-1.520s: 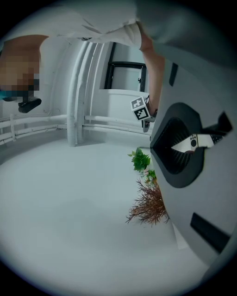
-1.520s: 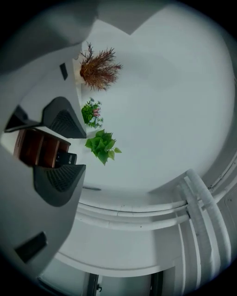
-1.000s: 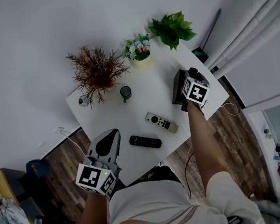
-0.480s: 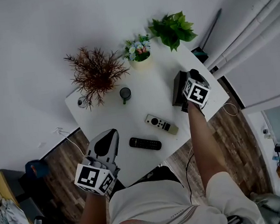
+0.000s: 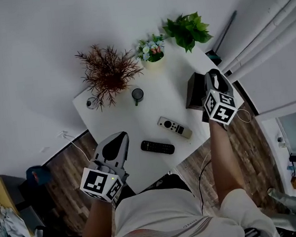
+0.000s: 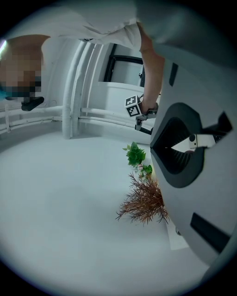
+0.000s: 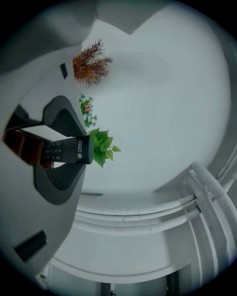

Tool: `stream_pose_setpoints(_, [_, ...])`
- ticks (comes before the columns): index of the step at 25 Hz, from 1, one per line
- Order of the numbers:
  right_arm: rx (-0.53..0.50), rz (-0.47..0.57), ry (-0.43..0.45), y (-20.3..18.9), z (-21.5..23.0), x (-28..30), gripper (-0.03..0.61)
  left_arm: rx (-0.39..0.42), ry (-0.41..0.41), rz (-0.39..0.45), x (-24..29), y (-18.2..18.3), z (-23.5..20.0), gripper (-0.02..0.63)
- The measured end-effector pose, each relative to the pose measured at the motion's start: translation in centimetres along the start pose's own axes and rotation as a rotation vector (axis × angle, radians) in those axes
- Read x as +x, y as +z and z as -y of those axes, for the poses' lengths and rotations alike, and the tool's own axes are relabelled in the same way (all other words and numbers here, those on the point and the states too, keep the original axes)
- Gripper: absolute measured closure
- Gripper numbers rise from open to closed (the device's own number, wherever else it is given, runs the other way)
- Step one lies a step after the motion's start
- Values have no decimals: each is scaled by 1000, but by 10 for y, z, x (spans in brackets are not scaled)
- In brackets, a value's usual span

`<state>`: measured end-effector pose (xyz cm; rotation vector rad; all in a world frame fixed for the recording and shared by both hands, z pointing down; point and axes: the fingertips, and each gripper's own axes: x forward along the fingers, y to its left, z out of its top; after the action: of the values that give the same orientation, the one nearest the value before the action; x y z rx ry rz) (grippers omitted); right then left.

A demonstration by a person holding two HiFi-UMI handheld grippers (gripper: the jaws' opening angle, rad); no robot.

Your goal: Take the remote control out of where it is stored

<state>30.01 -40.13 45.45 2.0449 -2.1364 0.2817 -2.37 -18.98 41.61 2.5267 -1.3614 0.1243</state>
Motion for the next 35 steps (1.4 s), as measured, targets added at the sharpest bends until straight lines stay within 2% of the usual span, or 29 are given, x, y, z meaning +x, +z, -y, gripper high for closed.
stream_pose_setpoints(6, [-75, 32, 160, 15, -52, -62, 393, 0, -25, 16, -16, 0, 0, 609])
stream_pose_setpoints(12, [-157, -62, 379, -5, -119, -127, 393, 5, -39, 35, -42, 0, -3, 609])
stream_pose_setpoints(15, [-281, -163, 505, -31, -161, -164, 394, 4, -40, 41, -54, 1, -5, 609])
stream_pose_setpoints(19, [-437, -349, 669, -84, -216, -208, 394, -3, -41, 51, -71, -1, -9, 609])
stream_pose_setpoints(23, [-629, -510, 767, -142, -252, -241, 394, -18, -43, 64, -87, -6, -15, 609])
stream_pose_setpoints(27, [-817, -596, 816, -185, -274, -255, 394, -27, -37, 74, -99, -11, -21, 609])
stream_pose_setpoints(30, [-890, -640, 850, -207, -288, -261, 394, -36, -24, 81, -110, -14, -28, 609])
stream_pose_setpoints(35, [-923, -718, 932, -239, -306, -263, 394, -30, 8, 74, -124, -18, -39, 609])
